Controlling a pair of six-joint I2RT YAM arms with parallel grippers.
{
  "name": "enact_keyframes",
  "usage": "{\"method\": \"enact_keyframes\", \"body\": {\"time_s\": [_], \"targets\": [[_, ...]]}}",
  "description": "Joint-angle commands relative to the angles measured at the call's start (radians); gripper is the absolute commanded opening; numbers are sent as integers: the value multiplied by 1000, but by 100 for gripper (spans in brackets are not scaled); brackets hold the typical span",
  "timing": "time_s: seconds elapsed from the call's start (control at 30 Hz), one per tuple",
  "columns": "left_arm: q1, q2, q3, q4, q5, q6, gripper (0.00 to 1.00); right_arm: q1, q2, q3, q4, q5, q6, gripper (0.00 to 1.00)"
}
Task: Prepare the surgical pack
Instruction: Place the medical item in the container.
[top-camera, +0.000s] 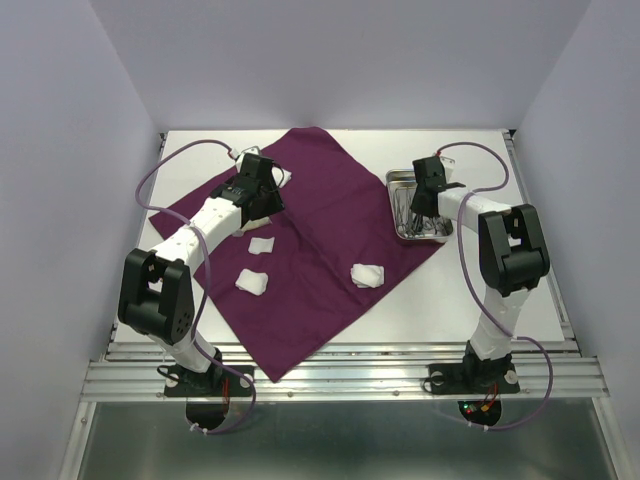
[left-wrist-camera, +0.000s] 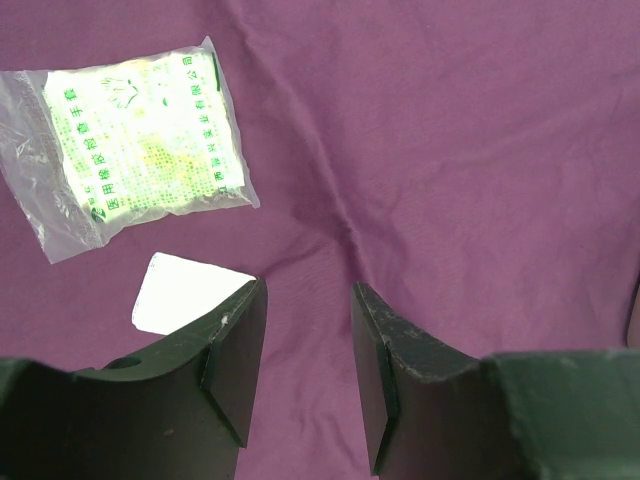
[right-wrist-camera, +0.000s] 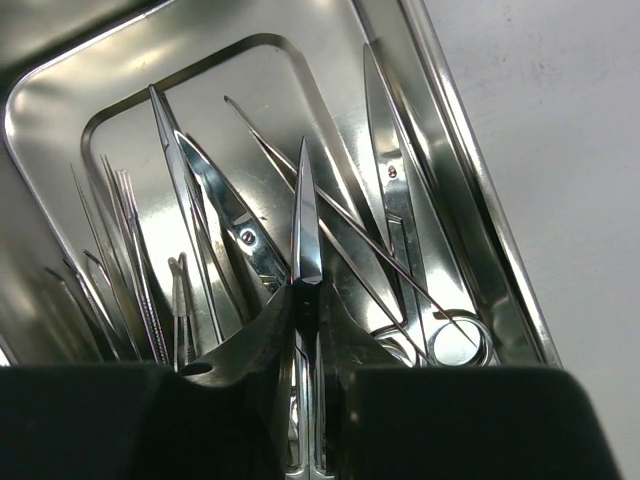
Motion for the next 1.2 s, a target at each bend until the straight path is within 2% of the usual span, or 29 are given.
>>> {"method": "enact_keyframes", "body": {"time_s": [0.0,0.33,0.6,1.0,1.17], "targets": [[2,-24,-4,13,-17,15,50,-6,-9,25,32,-48,-6,13],[2,-24,-10,15,-16,12,50,-6,-22,13,88,-125,-64,11],[2,-20,-11,20,-10,11,50,5,-68,-29,156,-156,-137,29],[2,-27,-19,21,-8,9,49,23,-131,-81,247,-272,-167,34],[2,-26,-19,24,-1,11,49,23,-181,-89,240,-201,-158,33]]}}
